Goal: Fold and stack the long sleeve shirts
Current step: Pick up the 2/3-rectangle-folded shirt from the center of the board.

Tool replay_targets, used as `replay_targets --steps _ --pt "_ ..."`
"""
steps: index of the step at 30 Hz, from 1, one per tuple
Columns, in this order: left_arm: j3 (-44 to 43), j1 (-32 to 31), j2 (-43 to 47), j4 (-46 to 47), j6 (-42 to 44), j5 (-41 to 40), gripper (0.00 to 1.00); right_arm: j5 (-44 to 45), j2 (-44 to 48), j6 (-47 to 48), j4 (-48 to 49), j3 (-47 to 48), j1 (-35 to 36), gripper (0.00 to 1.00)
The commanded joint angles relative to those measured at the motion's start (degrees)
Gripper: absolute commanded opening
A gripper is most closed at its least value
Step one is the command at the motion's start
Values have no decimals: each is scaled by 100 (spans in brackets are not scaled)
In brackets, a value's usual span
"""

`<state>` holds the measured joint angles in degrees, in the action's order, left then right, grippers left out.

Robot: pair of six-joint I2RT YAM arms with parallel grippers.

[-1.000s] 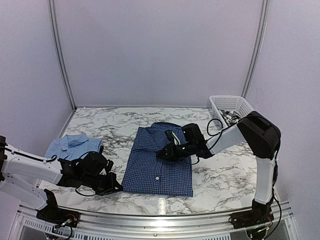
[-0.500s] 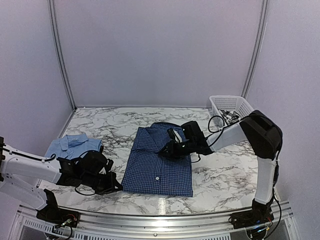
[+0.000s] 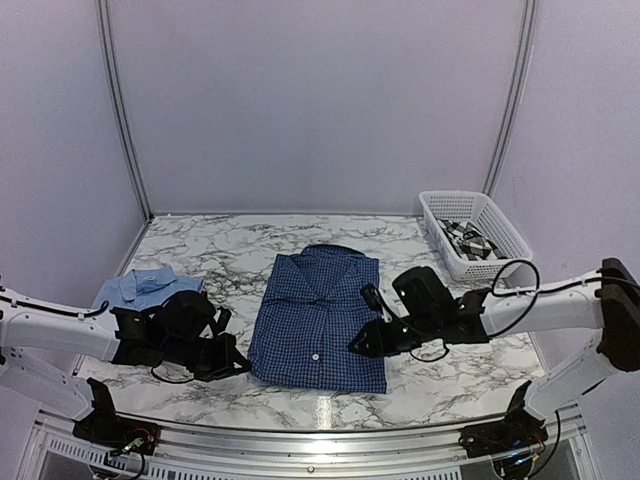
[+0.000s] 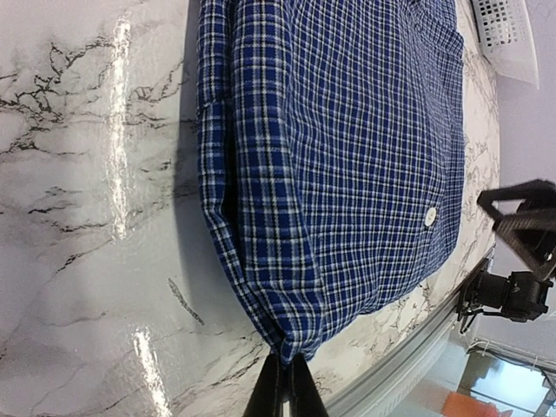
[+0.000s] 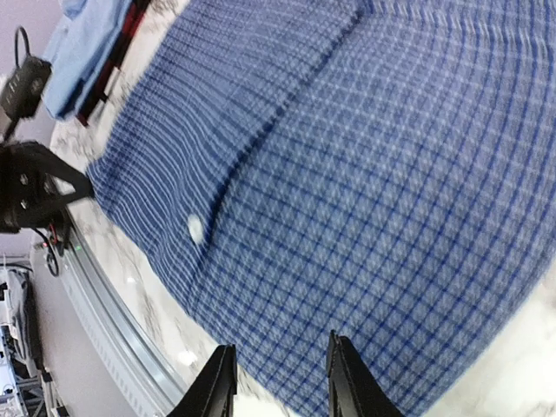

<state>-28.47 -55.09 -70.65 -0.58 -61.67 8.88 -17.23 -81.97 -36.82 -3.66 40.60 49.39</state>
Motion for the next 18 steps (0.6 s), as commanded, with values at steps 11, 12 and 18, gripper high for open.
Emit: replay_targets --steps 11,12,18 --pt "-19 -10 300 -224 -9 -9 0 1444 1932 -1551 -1128 -1593 1249 30" --pt "-6 -10 306 -224 -19 -17 0 1470 1908 -1582 -1087 -1625 1269 30" --pt "51 -10 350 -206 -71 -36 0 1650 1605 -1622 -999 -1616 1378 28"
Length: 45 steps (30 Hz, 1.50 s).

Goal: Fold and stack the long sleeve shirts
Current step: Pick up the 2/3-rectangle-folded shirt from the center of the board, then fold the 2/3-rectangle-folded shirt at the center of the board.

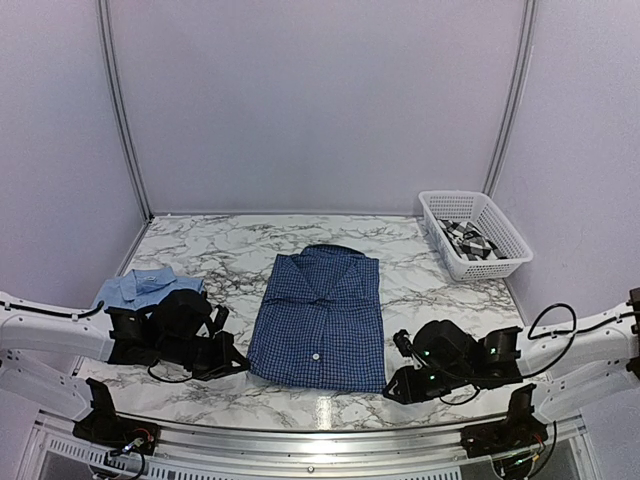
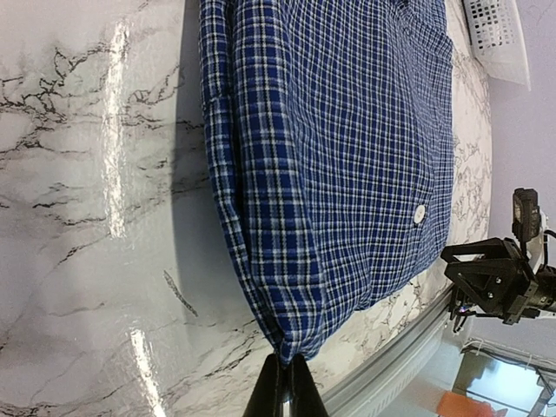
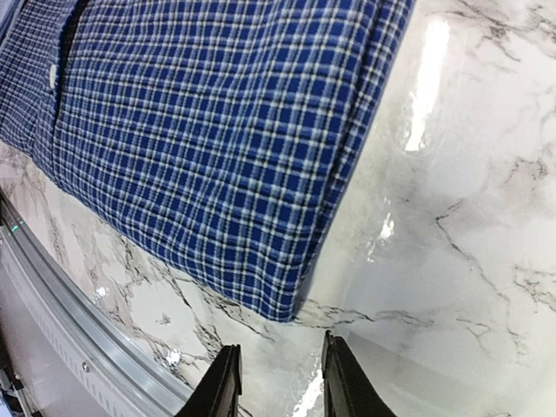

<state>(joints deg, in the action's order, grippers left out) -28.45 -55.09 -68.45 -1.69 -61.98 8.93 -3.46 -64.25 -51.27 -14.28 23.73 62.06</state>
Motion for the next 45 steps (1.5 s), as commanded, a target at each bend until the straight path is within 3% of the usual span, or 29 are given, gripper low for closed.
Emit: replay_targets --steps 1,16,19,21,28,33,39,45 --pt "57 -10 127 -94 -42 -40 0 249 -230 -181 140 71 124 28" --pt "72 -26 176 -80 -95 -61 0 520 -777 -166 140 301 297 21" --pt "58 -28 199 -75 -95 -58 0 560 -807 -135 101 385 298 13" --pt "39 -28 232 -76 -80 -42 0 620 -767 -110 -26 503 298 0" --pt "-221 -20 721 -432 57 -222 0 920 -126 38 -740 1135 298 0" --pt "-860 48 768 -866 363 -441 0 1185 61 319 -1235 1862 224 0" --pt "-1899 1116 -47 -987 991 220 0 717 -327 1451 -1286 2992 -1099 0" --pt "-3919 2270 -2313 -727 1801 912 0 -232 -2295 2531 -408 4259 -2972 0"
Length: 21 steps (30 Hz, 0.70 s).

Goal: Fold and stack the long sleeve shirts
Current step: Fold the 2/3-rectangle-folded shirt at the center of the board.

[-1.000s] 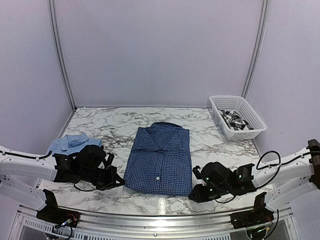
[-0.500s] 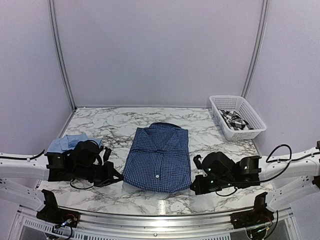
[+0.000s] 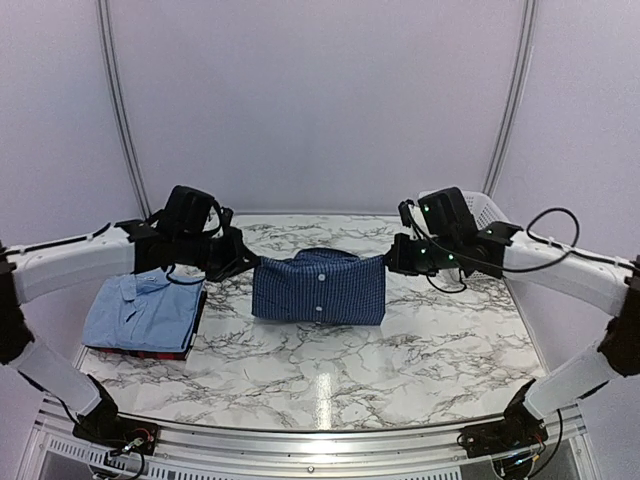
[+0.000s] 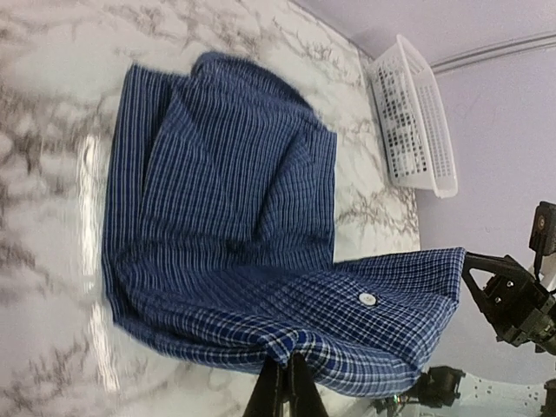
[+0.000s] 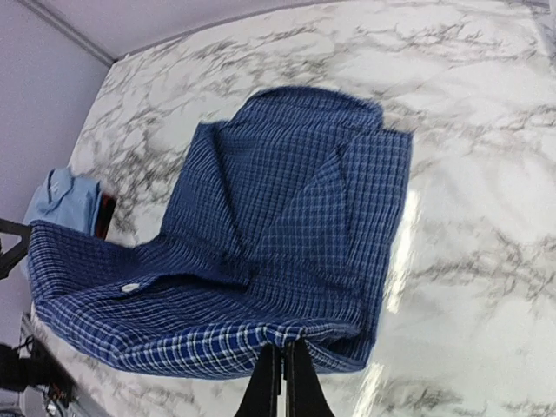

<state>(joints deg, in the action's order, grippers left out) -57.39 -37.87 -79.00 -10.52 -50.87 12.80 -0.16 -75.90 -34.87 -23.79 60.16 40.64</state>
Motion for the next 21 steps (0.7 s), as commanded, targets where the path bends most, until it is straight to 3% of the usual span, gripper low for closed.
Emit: replay_targets --steps 1,7,10,14,21 --pt "-1368 711 -1744 303 714 652 0 -713 -1567 960 692 860 -1064 0" --pt "-3364 1300 -4428 740 682 995 0 -1203 -3941 1171 1374 2484 -1700 0" --pt "-3754 1370 -5107 925 615 1049 0 -1346 -4803 1175 1413 3169 -1799 0" --pt "-3428 1402 -5127 1356 509 954 0 -1376 -5057 1124 1511 3138 -1810 0" --pt "-1720 1343 -3891 2153 130 838 0 -1204 -3921 1048 1723 1564 -1801 0"
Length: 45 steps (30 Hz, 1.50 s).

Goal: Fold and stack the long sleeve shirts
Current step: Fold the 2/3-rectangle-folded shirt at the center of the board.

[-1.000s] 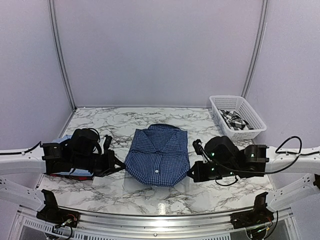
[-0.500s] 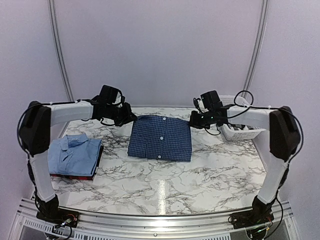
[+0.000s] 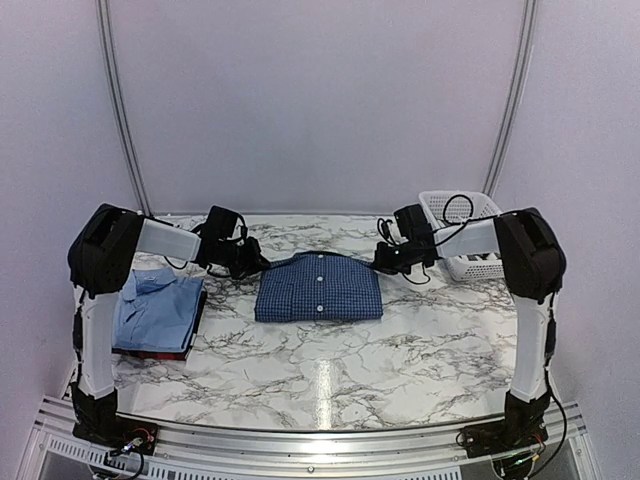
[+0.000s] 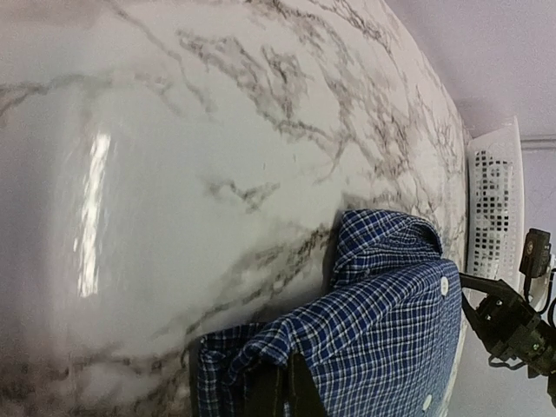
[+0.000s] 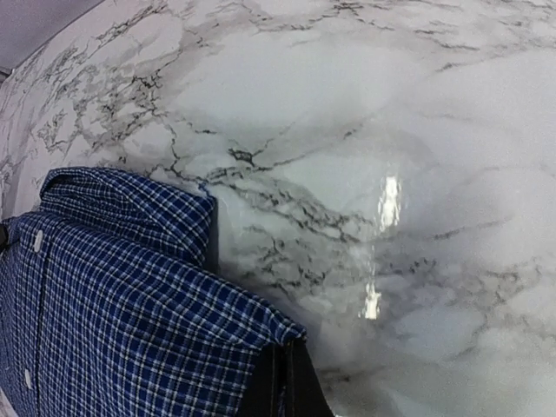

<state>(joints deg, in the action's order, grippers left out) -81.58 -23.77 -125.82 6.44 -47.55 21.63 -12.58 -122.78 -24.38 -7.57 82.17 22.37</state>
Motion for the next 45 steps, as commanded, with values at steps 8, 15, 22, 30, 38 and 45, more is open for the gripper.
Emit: replay_targets --steps 8,15,22,30,38,45 --pt "1678 -124 1944 280 -175 -516 0 193 1708 63 -116 -1302 39 0" --pt "1744 -128 1909 126 -106 -487 0 -76 1325 178 -104 -728 146 0" --pt "1858 -121 2076 -401 -45 -1245 1 -187 907 112 118 -329 846 7" --pt "2468 -11 2511 -507 -453 -2254 54 -749 329 27 711 -174 1085 13" --pt "2917 -240 2851 -130 -288 -1520 67 -567 468 -219 1177 -931 1171 14" --pt "3045 -784 2795 -24 -165 -1302 74 -73 1175 -835 1567 -2251 1178 12"
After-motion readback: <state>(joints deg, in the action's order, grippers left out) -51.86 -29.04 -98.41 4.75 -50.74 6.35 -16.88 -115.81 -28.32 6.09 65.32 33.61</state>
